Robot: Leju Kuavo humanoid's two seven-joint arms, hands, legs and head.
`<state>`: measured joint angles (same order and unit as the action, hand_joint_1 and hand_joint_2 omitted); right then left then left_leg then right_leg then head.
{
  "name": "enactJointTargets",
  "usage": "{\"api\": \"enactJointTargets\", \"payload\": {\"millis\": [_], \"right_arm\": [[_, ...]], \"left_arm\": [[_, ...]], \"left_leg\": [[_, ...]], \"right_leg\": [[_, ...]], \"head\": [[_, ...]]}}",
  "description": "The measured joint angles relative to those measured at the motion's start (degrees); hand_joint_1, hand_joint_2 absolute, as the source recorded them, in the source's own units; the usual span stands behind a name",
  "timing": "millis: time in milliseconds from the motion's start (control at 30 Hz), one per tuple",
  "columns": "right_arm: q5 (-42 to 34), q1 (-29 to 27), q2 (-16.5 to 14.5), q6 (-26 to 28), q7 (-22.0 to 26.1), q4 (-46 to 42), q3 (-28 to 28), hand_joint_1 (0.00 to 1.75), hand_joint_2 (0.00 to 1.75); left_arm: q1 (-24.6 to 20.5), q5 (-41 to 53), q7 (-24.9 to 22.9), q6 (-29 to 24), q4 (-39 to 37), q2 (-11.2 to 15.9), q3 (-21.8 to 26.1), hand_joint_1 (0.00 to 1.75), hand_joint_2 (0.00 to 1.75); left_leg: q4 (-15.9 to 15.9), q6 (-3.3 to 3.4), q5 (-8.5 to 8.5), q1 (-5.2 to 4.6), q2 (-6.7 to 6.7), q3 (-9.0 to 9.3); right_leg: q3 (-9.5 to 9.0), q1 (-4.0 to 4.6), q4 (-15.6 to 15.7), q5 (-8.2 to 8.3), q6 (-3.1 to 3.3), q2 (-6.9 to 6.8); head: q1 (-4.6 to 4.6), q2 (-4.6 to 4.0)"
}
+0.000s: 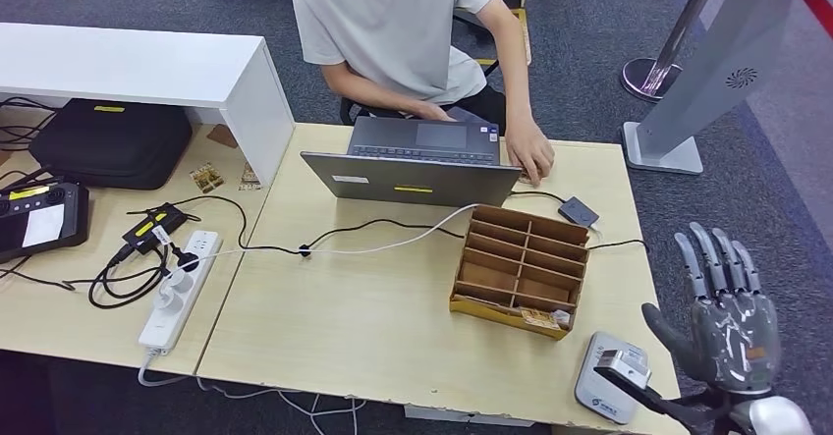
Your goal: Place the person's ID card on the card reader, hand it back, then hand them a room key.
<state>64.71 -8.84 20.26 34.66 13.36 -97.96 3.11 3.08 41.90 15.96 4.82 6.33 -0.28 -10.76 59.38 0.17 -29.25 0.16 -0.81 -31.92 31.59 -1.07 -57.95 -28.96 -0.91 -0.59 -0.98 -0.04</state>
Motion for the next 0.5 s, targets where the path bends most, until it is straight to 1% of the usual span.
{"api": "enactJointTargets", "payload": {"millis": [100,233,333,433,500], "right_arm": [[-0.3,-4.0,0.0,-0.7,0.3,-3.0,-0.5,0.00,1.75],[-0.9,-7.7,0.0,-3.0,0.8,-5.1,-0.1,0.00,1.75],[-1.7,-8.9,0.6,-6.5,0.5,-5.5,1.6,0.00,1.75],[-3.1,-9.2,2.0,-10.2,0.0,-5.5,4.3,0.00,1.75],[-3.8,-9.0,3.0,-11.8,0.0,-5.3,6.4,0.00,1.75]], "left_arm": [[-0.1,-0.1,-0.1,-0.4,-0.4,-0.2,0.4,0.00,1.75],[-0.2,-0.2,-0.1,-0.5,-0.8,-0.4,0.8,0.00,1.75],[-0.3,-0.2,-0.2,-0.5,-0.9,-0.4,0.9,0.00,1.75],[-0.3,0.0,-0.2,-0.4,-0.9,-0.4,0.9,0.00,1.75],[-0.4,0.1,-0.2,-0.1,-0.9,-0.4,0.9,0.00,1.75]], "left_leg": [[0.0,0.00,0.01,0.00,0.02,0.02],[0.0,0.00,0.01,-0.01,0.04,0.02],[0.0,0.00,0.01,-0.01,0.10,0.03],[0.0,0.00,0.01,-0.01,0.13,0.04],[0.0,0.00,0.01,-0.01,0.13,0.04]], "right_leg": [[-0.01,0.00,0.0,0.00,0.00,0.03],[-0.03,-0.01,0.0,0.01,0.00,0.07],[-0.04,-0.01,0.0,0.03,0.00,0.11],[-0.03,-0.02,0.0,0.03,0.00,0.12],[-0.04,-0.01,0.0,0.03,0.00,0.11]], "head": [[0.01,-0.01],[0.00,-0.01],[0.00,0.00],[0.01,0.01],[0.01,0.01]]}}
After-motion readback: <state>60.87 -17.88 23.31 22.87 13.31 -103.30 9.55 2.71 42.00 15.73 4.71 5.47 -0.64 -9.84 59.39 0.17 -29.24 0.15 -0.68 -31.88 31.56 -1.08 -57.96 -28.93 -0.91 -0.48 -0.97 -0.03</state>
